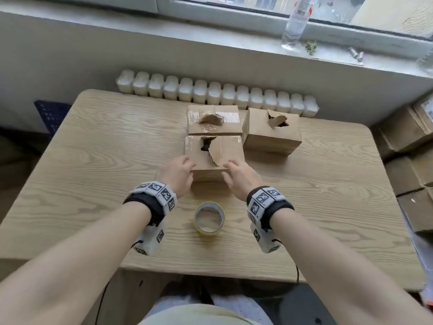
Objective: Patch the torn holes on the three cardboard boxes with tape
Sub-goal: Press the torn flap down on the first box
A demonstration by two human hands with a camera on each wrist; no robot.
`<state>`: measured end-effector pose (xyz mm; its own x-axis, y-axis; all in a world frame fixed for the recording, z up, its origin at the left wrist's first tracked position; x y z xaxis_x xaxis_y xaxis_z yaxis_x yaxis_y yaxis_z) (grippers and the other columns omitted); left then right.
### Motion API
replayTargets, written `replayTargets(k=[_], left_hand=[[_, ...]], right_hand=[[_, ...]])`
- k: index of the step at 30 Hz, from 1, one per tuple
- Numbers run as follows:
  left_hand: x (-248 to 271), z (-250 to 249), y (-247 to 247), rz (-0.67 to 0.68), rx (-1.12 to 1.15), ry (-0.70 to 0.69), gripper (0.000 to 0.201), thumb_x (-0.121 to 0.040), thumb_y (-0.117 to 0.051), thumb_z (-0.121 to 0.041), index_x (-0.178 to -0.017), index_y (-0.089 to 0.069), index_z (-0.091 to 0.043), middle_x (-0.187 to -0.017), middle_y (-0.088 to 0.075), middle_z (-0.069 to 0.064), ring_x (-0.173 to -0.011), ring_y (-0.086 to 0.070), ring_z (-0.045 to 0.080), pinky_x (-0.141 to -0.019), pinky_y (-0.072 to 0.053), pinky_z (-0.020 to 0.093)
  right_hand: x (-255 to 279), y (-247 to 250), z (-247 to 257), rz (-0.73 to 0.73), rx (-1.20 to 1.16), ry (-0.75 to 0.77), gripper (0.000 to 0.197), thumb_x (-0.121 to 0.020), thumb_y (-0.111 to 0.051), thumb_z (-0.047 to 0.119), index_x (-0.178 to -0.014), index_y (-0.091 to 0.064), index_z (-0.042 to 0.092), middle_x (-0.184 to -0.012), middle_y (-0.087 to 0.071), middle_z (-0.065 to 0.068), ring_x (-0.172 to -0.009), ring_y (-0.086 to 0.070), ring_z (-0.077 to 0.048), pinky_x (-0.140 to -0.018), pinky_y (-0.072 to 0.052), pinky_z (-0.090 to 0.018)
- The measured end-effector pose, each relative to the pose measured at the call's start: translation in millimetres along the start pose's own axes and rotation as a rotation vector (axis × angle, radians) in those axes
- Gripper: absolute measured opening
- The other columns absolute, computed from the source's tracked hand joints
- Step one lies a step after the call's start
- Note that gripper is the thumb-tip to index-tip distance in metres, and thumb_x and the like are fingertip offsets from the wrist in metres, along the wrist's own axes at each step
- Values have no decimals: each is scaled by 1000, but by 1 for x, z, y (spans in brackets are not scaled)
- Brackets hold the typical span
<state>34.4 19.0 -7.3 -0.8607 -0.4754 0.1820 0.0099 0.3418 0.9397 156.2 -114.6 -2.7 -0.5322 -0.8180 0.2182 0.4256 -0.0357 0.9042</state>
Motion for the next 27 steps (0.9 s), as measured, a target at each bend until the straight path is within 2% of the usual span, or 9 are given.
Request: replayTargets(k=[3,5,8,11,16,21,23,25,27], left_hand=[[-8,4,-3,36,-25,32,51,-99,-40,-27,-148,-28,-23,-158,-14,3,-139,-29,21,-102,-39,38],[-15,7,-7,90,23,53,54,-100,-39,-30,-150,-21,-24,-159,-7,2,-142,-24,20,-106,-33,36],[-27,6,-22,207,180,56,54,-100,-40,-29,-150,-21,-20,-159,-4,1,-146,-7,16,-115,-11,27],[-31,1,-33,170,232,12,51,-99,-43,-22,-147,-27,-14,-158,-9,1,-147,-4,16,-113,-2,21],[-31,-11,-43,115,309,-57,51,-98,-46,-11,-146,-29,-9,-157,-15,4,-146,-8,20,-114,-4,20],[-27,-14,-48,109,293,-136,51,-99,-43,-9,-147,-26,-9,-157,-13,2,-146,-7,18,-114,-2,19],[-28,-12,-46,89,275,-164,53,-98,-45,-8,-147,-26,-9,-157,-15,3,-145,-10,18,-118,-8,25],[-29,-9,-42,41,272,-166,61,-94,-55,-10,-147,-25,-7,-156,-17,4,-144,-18,18,-118,-17,30],[-33,-5,-36,8,260,-162,79,-87,-66,-18,-149,-19,-7,-158,-11,2,-143,-21,17,-116,-21,28]], right_hand=[[-9,-2,-8,5,13,78,42,-97,-46,27,-137,-45,14,-148,-37,-4,-133,-39,-22,-106,-33,-34],[-16,-8,-13,32,31,145,52,-97,-48,25,-145,-33,13,-155,-25,-5,-142,-25,-20,-113,-22,-31],[-31,-18,-22,56,47,217,64,-96,-48,26,-150,-16,14,-160,-8,-3,-147,-8,-16,-118,-12,-31],[-39,-26,-29,71,40,259,69,-97,-47,30,-152,-7,17,-160,-2,0,-147,-3,-15,-119,-8,-32],[-38,-34,-42,69,82,296,70,-97,-45,34,-152,-4,20,-159,1,5,-147,0,-12,-118,1,-28],[-30,-36,-48,58,92,285,72,-96,-46,36,-152,-2,23,-159,1,5,-147,0,-12,-119,2,-30],[-28,-38,-47,54,111,277,73,-95,-46,38,-151,0,26,-159,1,5,-147,1,-13,-118,3,-31],[-27,-40,-46,47,136,265,74,-95,-46,40,-151,1,27,-159,2,4,-147,1,-15,-117,4,-32],[-26,-41,-43,36,161,254,73,-95,-46,41,-151,-1,27,-159,1,4,-147,0,-16,-116,5,-32]])
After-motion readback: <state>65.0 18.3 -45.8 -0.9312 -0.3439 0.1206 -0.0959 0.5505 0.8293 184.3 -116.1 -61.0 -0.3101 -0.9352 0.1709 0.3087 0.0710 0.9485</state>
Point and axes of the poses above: each hand's wrist, its own x-axis away from the middle knuckle, its own y-axis out of the back of the hand, z = x × y, the point moved 4 cm from there along -x, towards the middle knuckle
